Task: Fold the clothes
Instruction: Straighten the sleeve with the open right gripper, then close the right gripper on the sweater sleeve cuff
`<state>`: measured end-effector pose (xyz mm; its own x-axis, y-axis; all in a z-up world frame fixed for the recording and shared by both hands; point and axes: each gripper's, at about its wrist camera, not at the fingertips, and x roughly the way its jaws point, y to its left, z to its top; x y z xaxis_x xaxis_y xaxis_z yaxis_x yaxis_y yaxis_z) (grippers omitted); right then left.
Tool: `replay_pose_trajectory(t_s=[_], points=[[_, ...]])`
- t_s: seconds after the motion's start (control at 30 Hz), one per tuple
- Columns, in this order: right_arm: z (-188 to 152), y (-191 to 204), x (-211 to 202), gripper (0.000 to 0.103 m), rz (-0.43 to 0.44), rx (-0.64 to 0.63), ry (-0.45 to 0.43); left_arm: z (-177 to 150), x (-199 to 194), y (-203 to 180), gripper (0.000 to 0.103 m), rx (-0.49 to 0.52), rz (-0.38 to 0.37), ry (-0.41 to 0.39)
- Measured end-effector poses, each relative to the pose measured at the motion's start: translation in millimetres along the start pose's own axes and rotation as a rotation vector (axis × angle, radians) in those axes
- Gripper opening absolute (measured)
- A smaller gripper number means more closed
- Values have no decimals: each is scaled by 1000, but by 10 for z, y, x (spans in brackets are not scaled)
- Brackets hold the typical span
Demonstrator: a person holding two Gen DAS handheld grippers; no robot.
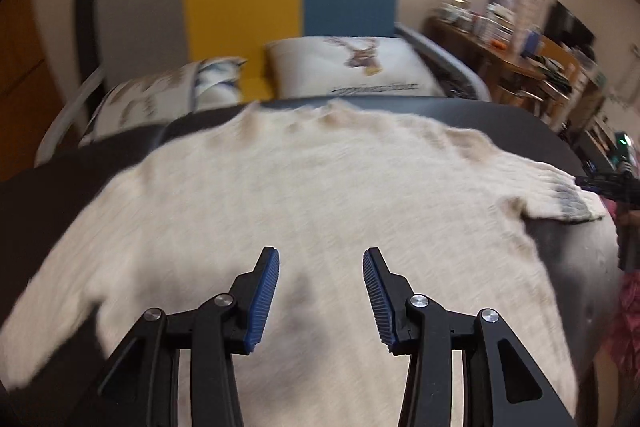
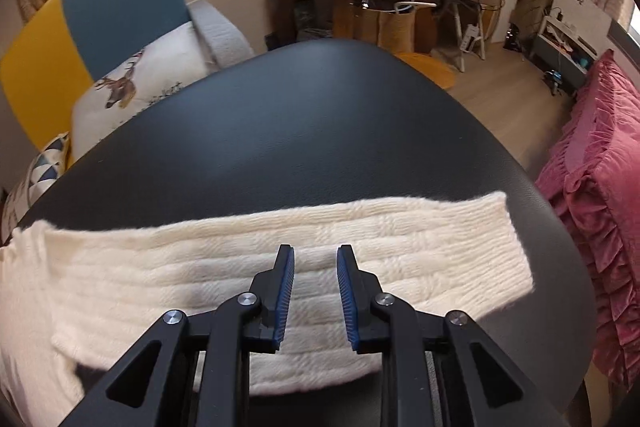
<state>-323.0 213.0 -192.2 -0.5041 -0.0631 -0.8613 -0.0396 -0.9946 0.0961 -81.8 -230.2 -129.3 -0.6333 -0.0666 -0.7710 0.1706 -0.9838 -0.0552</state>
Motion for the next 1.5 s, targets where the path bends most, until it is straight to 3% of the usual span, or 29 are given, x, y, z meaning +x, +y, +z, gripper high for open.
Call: replay_pose_trajectory(t_s=[0.1,0.23,0.37,0.53,0.67,0.8,0.93,1.1,1.3,1.5], points=[[16,113,-28,22,47,-41,-8,417,239,-511,45,111,-87,-42],[9,369,4,22,151,-140,8,868,706,-1077,45,198,-184,-28],[-16,483,129,22,113,-216,50,1096,1191,-1385,45,222,-235,53],[-47,391,230,21,54,-253,66,1145,1615,-1400,45,175,-215,140],[-135,350,239,20,18,-301,40,1056,1925,-1402,45,158,-96,229],[-167,280,226,20,31,-273,25,999,1785,-1355,47,143,-97,185],[-154,-60,-93,22,179,-69,-12,958,1586,-1301,47,125,-113,140],[-455,-963,-527,27,402,288,-83,899,1332,-1224,47,104,-133,86],[-881,-1597,-546,30,378,531,-46,468,933,-873,48,83,-123,72],[-945,-1772,-298,46,370,690,-5,5,663,-488,48,7,-82,106]])
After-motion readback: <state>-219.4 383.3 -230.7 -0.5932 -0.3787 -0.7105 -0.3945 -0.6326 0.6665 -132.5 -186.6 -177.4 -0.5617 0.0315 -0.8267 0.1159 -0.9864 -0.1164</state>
